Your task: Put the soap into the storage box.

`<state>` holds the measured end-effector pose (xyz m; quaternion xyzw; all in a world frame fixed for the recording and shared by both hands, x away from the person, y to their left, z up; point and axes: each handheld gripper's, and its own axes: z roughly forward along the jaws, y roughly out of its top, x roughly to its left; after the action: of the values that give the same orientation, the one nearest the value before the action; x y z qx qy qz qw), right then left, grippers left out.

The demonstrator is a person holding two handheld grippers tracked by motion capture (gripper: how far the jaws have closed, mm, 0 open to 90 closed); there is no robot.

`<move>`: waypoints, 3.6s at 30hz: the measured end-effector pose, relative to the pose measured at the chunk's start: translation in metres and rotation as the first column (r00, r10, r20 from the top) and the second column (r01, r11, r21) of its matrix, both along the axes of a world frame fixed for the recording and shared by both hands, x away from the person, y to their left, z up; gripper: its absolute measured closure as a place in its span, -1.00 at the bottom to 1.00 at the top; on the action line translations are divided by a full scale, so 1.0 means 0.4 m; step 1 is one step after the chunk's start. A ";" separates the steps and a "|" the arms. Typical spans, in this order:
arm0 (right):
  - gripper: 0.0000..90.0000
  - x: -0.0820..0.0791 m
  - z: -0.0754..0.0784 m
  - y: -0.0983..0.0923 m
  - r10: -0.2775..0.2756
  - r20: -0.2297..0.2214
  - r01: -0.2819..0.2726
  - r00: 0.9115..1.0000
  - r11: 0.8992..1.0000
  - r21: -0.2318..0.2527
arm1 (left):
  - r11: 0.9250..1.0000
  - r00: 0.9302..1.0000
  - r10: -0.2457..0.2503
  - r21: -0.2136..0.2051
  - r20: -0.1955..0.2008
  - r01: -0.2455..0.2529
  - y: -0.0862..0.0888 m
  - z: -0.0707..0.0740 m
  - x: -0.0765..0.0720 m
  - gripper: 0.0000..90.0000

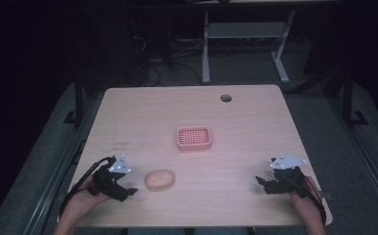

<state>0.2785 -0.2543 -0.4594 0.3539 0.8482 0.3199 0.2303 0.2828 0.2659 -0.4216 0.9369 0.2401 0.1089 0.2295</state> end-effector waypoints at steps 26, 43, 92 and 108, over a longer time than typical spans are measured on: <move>-0.69 -0.001 -0.004 0.007 0.014 -0.004 -0.014 1.000 1.000 -0.009 | 0.997 0.999 -0.054 0.058 0.001 0.054 -0.075 0.014 0.028 -0.53; -0.69 -0.001 -0.003 0.008 0.021 -0.003 -0.021 1.000 1.000 -0.010 | 0.993 0.995 -0.096 0.064 -0.030 0.098 -0.129 0.012 0.052 -0.53; -0.69 -0.002 -0.001 0.008 0.027 -0.002 -0.027 1.000 1.000 -0.010 | 0.973 0.977 -0.172 0.131 -0.130 0.189 -0.242 -0.045 0.092 -0.47; -0.69 -0.001 0.000 0.007 0.029 0.001 -0.029 1.000 1.000 -0.010 | 0.975 0.973 -0.166 0.121 -0.160 0.186 -0.244 -0.053 0.103 -0.43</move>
<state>0.2780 -0.2514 -0.4596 0.3403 0.8546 0.3192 0.2278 0.3238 0.1683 -0.4430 0.9734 0.1645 0.0337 0.1559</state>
